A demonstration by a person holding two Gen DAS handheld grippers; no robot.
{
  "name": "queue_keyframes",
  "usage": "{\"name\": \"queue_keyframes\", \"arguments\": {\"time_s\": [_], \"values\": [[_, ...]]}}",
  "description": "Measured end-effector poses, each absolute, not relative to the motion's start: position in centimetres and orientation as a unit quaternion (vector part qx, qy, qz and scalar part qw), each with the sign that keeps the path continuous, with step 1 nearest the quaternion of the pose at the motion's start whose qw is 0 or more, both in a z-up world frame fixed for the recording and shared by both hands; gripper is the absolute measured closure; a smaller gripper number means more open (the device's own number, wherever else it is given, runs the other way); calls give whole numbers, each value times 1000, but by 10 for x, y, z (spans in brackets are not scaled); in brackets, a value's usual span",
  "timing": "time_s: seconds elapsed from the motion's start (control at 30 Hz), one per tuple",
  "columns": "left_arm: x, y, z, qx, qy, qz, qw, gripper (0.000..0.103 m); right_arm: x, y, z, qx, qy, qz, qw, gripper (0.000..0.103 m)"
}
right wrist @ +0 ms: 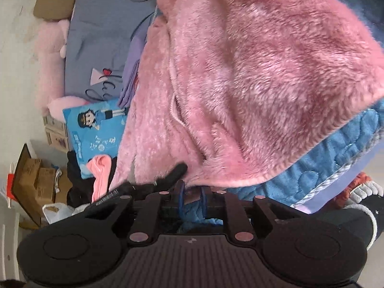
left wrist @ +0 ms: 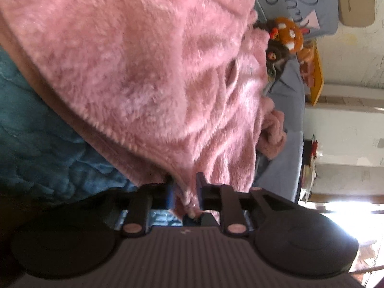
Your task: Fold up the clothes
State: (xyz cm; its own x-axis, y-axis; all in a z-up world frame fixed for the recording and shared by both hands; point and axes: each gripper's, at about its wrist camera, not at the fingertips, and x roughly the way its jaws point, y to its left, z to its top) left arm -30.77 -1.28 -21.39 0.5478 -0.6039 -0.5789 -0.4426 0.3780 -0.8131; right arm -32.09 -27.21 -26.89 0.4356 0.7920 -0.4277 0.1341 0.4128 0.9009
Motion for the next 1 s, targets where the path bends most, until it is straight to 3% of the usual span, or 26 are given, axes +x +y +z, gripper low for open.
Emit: {"name": "queue_keyframes", "arguments": {"time_s": [0.07, 0.13, 0.17, 0.2, 0.63, 1.0], "values": [[-310, -11, -213, -554, 470, -54, 685, 96, -321, -271, -269, 487, 475, 235, 695, 74], [-310, -10, -213, -559, 468, -62, 682, 96, -321, -270, -271, 492, 476, 225, 693, 77], [-311, -10, -213, -561, 467, -65, 680, 96, -321, -269, -272, 498, 477, 219, 690, 93], [-312, -9, -213, -569, 463, -69, 676, 96, -322, -268, -273, 504, 478, 213, 687, 94], [-322, -4, -208, -597, 443, -94, 662, 96, -328, -276, -299, 658, 429, 177, 593, 95], [-322, -1, -209, -615, 432, -107, 651, 95, -318, -265, -302, 694, 406, 167, 571, 95]]}}
